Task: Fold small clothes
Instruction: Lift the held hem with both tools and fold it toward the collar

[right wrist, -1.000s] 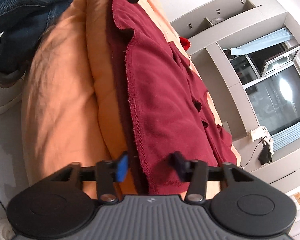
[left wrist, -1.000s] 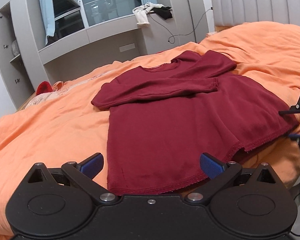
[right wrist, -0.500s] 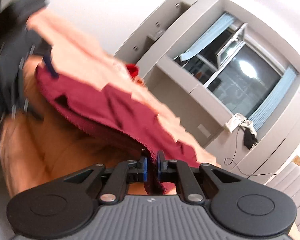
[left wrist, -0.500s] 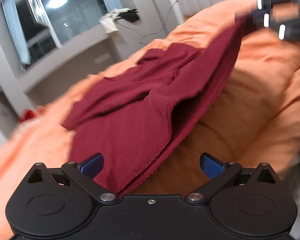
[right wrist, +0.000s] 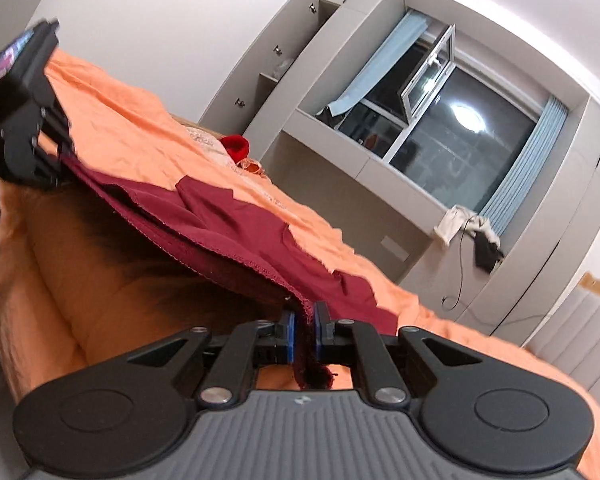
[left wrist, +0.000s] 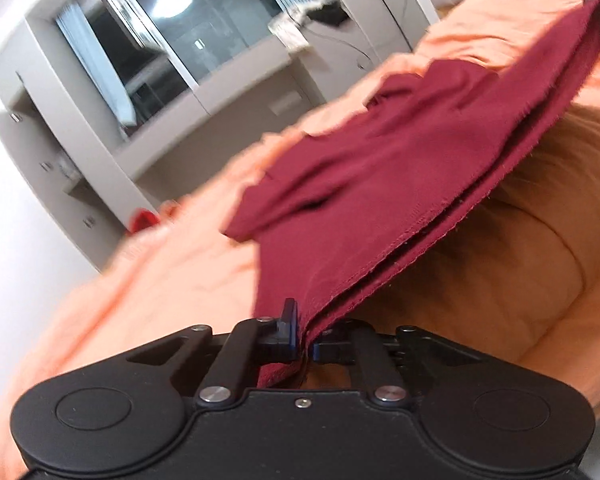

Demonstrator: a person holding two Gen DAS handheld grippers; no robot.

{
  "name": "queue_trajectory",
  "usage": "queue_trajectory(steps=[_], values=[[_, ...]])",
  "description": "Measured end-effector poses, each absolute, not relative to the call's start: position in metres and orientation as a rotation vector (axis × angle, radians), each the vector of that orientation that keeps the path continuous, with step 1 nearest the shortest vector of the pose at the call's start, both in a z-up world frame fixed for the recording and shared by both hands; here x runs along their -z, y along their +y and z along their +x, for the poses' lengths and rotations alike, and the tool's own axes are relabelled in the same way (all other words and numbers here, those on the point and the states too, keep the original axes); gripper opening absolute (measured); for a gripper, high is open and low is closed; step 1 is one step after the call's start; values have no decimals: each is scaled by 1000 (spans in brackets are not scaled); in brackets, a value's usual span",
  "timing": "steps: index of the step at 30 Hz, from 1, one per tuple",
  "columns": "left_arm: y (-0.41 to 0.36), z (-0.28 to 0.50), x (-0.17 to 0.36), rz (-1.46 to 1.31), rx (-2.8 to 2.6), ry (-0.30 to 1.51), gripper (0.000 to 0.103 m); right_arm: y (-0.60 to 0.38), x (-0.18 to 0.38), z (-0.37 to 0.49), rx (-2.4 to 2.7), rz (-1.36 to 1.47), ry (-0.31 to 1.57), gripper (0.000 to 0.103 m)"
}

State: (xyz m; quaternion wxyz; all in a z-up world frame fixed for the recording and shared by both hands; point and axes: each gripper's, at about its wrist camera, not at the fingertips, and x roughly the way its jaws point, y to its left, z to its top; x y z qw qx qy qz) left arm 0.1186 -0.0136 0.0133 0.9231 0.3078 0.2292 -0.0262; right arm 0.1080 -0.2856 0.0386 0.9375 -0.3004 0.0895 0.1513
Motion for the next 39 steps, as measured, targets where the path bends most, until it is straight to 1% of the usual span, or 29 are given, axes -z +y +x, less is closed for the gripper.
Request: queue_trajectory(steps=[5, 8, 12, 19, 24, 31, 34, 39], values=[[-11, 99, -33, 574, 30, 367, 5, -284, -34, 93, -303, -629, 165, 8], [-18, 76, -49, 555, 28, 279, 5, -291, -42, 80, -274, -602, 133, 8], [-25, 43, -73, 508, 51, 207, 5, -310, -57, 50, -236, -553, 88, 8], [-29, -23, -108, 463, 81, 146, 5, -322, -80, -22, -220, -533, 20, 8], [-28, -48, -118, 458, 102, 169, 5, -323, -92, -48, -226, -536, -2, 8], [-29, -15, -128, 433, 85, 166, 5, -320, -105, -3, -207, -527, -26, 8], [-29, 21, -136, 422, 69, 155, 5, -320, -111, 34, -197, -529, -36, 8], [-37, 91, -145, 453, 34, 134, 6, -318, -119, 119, -188, -519, -21, 8]])
